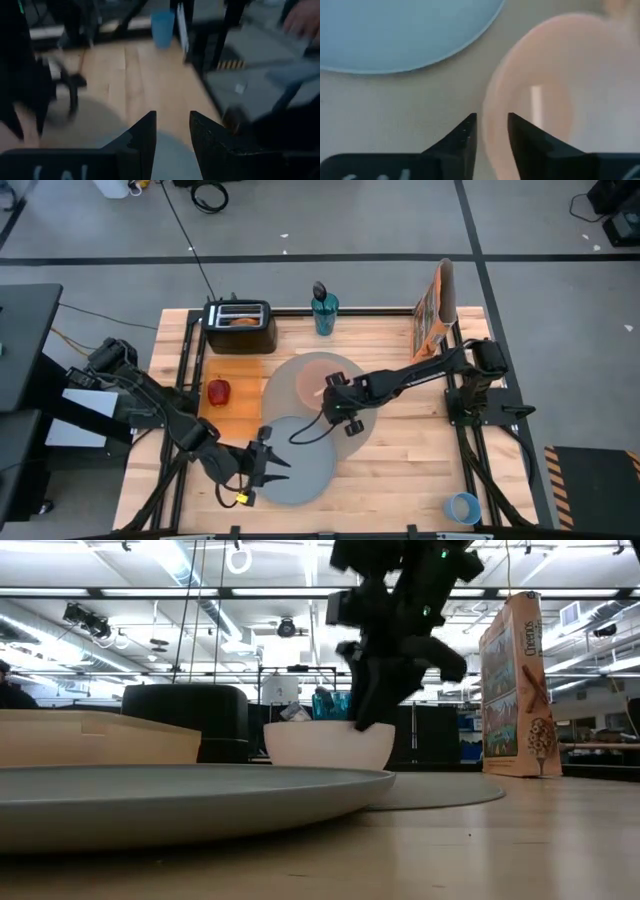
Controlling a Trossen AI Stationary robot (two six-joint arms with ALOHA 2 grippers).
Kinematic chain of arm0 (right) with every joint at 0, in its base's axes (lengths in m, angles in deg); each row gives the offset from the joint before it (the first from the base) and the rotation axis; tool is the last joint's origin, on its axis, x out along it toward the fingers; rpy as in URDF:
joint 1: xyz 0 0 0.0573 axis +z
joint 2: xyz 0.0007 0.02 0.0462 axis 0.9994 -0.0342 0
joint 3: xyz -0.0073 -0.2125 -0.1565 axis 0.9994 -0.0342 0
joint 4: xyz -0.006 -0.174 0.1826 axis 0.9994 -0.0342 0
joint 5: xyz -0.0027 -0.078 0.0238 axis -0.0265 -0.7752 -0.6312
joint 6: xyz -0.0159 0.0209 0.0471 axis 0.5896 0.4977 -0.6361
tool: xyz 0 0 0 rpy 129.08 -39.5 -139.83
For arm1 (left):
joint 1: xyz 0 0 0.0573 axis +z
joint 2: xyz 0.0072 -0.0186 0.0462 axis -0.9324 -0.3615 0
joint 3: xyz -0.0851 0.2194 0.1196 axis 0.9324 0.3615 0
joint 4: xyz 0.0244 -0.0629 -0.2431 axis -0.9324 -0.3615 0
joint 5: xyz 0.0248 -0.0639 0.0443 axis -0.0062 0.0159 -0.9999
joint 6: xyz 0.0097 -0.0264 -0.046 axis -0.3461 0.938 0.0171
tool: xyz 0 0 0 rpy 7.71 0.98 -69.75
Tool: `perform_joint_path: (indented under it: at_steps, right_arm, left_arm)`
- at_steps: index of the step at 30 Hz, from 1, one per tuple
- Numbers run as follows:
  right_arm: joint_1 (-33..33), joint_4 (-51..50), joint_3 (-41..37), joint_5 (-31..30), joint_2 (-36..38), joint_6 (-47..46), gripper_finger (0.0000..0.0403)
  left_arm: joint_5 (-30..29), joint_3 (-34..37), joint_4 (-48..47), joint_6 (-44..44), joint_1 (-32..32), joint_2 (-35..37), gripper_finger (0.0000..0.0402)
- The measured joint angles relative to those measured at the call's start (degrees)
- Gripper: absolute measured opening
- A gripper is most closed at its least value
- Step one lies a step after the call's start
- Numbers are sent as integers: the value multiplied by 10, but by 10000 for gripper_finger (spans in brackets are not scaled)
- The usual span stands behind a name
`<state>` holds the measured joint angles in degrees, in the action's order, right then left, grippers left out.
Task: Arrange a breakfast setting
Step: Put the orange bowl on the gray placemat to the top of the blue plate, then put the apple on the gray placemat to the left of the orange bowl
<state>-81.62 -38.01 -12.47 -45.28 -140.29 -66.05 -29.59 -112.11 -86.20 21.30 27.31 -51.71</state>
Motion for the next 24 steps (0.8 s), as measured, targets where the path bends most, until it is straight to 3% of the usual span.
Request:
perform_joint_path:
  at_steps: [3,9,14,19,24]
  right_arm:
    - [10,3,0,-22,34,-21,149]
    - [33,0,0,-31,103,-86,196]
    - [49,4,0,-11,130,-236,221]
    - [56,8,0,-3,132,-271,231]
    - [66,8,0,-4,132,-279,232]
  left_arm:
    - [-9,0,-92,70,-1,15,125]
    - [-87,0,-341,283,37,76,125]
    - [-40,0,-522,410,97,119,126]
    - [-3,0,-648,474,167,134,136]
    - [40,11,-716,513,232,135,191]
